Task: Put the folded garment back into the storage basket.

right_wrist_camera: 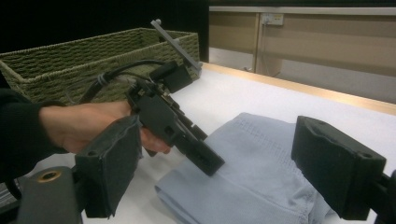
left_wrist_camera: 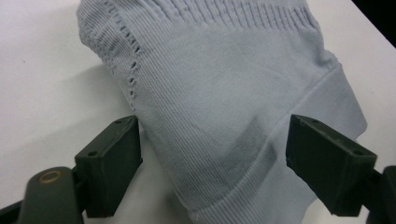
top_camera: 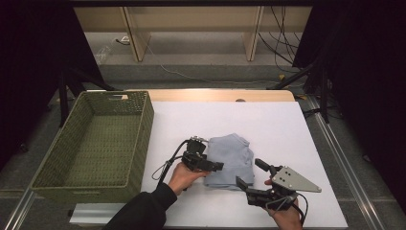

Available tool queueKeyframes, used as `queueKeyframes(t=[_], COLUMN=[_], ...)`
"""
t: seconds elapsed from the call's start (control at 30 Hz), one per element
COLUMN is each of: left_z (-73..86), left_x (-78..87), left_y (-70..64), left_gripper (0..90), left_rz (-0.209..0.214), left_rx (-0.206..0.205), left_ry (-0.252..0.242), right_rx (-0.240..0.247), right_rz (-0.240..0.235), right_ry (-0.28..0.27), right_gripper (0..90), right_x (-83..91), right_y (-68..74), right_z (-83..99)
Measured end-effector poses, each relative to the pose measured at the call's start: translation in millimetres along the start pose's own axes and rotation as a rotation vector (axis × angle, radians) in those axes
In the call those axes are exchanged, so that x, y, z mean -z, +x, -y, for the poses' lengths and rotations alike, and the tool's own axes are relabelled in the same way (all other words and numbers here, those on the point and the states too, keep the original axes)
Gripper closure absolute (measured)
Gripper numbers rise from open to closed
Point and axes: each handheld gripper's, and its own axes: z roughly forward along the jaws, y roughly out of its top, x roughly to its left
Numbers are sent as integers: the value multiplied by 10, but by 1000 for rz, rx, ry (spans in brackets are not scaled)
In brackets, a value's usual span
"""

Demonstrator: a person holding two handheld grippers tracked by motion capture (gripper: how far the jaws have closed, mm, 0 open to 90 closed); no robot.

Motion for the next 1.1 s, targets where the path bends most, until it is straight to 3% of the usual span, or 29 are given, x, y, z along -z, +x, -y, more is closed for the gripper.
queueKeyframes(t=[0.5, 0.57, 0.63, 0.67, 0.77, 0.87, 1.1], left_z=[-29, -32, -35, -40, -42, -31, -37], left_x=[-98, -109, -125, -135, -147, -159, -164], left_y=[31, 20, 4, 2, 0, -12, 13], left_gripper=[182, 183, 184, 191, 234, 271, 302], left_rz=[-5, -9, -28, -9, 10, 7, 26], left_rx=[15, 8, -23, -5, -10, -26, -15], left_ry=[15, 11, 15, 10, 7, -2, -6], right_rx=[0, 1, 1, 2, 1, -1, -1], right_rz=[-1, -1, -2, -3, -3, -4, -7], right_ry=[1, 2, 3, 3, 3, 2, 1], right_gripper=[172, 173, 174, 174, 174, 175, 176], right_x=[-3, -3, -6, -6, -6, -8, -7], right_y=[3, 3, 6, 7, 5, 4, 9], right_z=[0, 0, 2, 1, 2, 3, 0])
